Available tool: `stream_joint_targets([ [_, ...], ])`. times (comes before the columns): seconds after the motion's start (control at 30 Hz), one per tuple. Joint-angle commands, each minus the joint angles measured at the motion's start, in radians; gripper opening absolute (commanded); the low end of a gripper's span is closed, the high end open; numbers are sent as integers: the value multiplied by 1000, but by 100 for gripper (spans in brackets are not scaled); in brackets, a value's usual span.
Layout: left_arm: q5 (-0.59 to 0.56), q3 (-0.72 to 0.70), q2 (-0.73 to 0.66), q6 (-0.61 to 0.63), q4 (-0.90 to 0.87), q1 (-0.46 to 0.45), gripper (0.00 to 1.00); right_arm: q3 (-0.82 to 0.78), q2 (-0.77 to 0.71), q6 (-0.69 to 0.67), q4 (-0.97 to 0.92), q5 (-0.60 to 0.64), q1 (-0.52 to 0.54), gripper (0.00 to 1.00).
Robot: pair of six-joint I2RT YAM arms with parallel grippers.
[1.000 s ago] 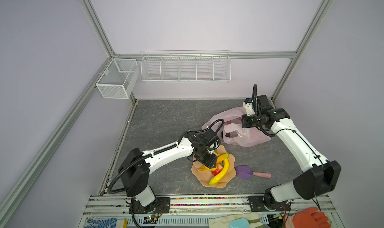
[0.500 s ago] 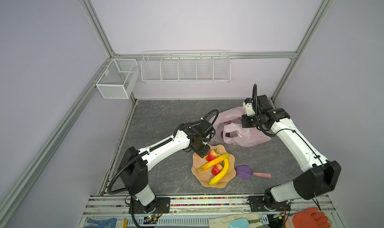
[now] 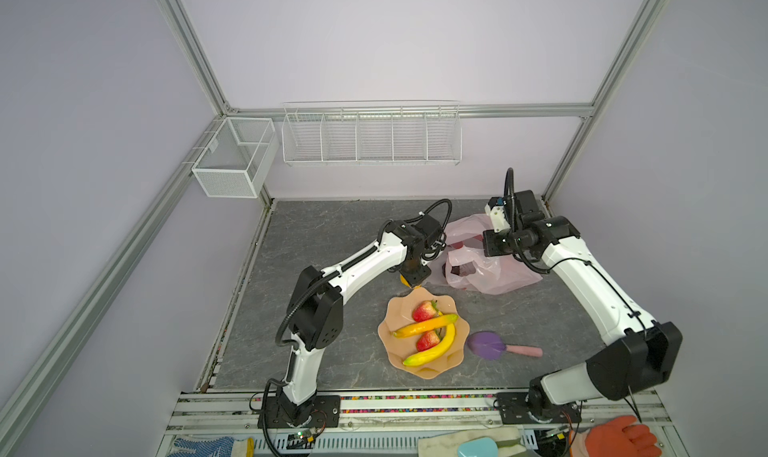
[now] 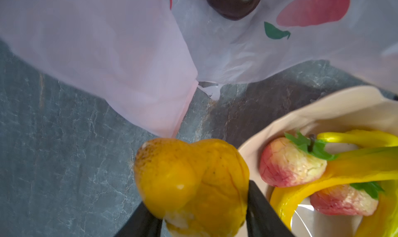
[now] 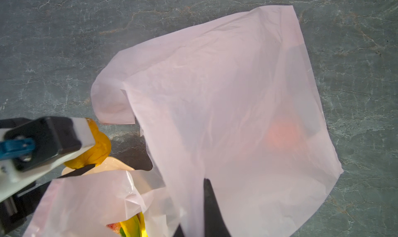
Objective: Place the fruits into the plastic bag
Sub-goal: Place the fruit in the plastic bag.
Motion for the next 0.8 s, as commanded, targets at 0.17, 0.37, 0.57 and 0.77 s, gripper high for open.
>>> stream_joint_targets([
  [0.17, 33, 215, 145, 76, -124, 4, 27, 27, -1, -34, 4, -16, -5, 7],
  [0.37, 78, 350, 217, 86, -153, 2, 27, 39, 16, -43, 7, -25, -6, 7],
  [0.57, 138, 468, 293, 74, -154, 2, 27, 39, 27, -46, 9, -31, -6, 7],
  [0.77, 234, 530, 338, 14, -78, 1, 26, 40, 33, -42, 12, -39, -7, 7],
])
